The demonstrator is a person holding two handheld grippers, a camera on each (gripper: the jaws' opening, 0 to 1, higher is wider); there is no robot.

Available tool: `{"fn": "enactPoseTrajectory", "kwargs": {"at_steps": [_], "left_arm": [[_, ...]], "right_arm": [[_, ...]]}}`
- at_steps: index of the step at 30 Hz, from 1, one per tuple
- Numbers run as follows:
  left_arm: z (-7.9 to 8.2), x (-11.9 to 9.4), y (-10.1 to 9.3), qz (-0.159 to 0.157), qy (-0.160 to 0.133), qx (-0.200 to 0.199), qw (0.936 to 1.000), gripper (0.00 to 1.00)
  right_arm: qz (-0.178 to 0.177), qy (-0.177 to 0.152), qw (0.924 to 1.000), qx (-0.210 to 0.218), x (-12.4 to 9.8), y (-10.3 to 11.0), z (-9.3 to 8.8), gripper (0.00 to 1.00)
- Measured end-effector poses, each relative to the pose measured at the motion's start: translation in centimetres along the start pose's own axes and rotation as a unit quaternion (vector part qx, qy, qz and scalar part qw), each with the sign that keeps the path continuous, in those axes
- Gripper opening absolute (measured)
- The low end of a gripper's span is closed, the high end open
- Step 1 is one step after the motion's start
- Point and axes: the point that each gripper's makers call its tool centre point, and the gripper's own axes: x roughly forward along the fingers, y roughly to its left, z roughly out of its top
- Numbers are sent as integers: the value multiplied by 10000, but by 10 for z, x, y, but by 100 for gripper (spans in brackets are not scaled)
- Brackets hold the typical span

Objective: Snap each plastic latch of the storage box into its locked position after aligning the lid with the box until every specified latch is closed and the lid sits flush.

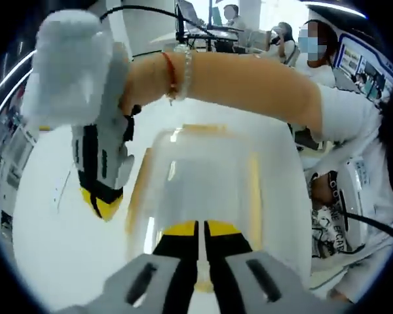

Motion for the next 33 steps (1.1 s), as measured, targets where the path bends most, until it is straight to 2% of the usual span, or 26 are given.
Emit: {"fn": "enactPoseTrajectory", "kwargs": {"at_steps": [2, 3, 5, 7, 8, 11, 13, 16, 17, 18, 19, 21, 24, 28, 30, 32, 33], "left_arm": [[1, -2, 4, 145, -148, -64, 9998, 3], [4, -6, 8, 314, -337, -92, 9989, 3], [10, -16, 14, 596, -700, -202, 9956, 4], [15, -24, 18, 810, -981, -204, 9917, 9], [20, -33, 23, 1112, -1314, -192, 9849, 11], [25, -51, 22, 1435, -1870, -233, 9716, 11], [28, -69, 21, 1736, -2286, -242, 9576, 14], [25, -93, 25, 2318, -2526, -228, 9391, 16], [24, -105, 27, 2584, -2674, -238, 9280, 18], [22, -112, 26, 2692, -2776, -264, 9218, 20], [21, -114, 25, 2717, -2802, -275, 9203, 21], [13, -128, 22, 2982, -2964, -305, 9068, 21], [-3, -149, 23, 3448, -3161, -397, 8829, 25], [-21, -167, 26, 3805, -3581, -643, 8502, 27], [-31, -173, 27, 3924, -3677, -764, 8396, 31], [-46, -170, 24, 4125, -3536, -853, 8352, 32], [-52, -170, 22, 4283, -3487, -893, 8288, 32]], "right_arm": [[-295, -297, 9991, 65, -15, -2, 8, 5], [-500, -468, 9976, 136, -24, -4, 13, 5], [-677, -671, 9953, 171, -35, -3, 18, 6], [-902, -931, 9912, 255, -48, 0, 24, 7], [-1019, -1062, 9884, 364, -57, 5, 25, 8], [-1226, -1295, 9833, 353, -75, 21, 27, 9], [-1422, -1590, 9760, 432, -93, 32, 30, 10], [-1531, -1905, 9686, 449, -114, 47, 31, 12], [-1556, -1981, 9667, 446, -118, 50, 31, 13], [-1564, -2045, 9655, 396, -125, 56, 31, 14], [-1580, -2097, 9643, 358, -129, 61, 31, 15], [-1799, -2354, 9549, 221, -147, 72, 30, 15], [-2047, -2688, 9410, 162, -171, 85, 26, 17], [-2661, -2825, 9216, -46, -196, 88, 4, 18], [-2886, -2750, 9171, 14, -201, 91, -14, 18], [-3135, -2598, 9133, 75, -206, 92, -36, 19], [-3248, -2544, 9109, 103, -210, 92, -46, 19]]}}
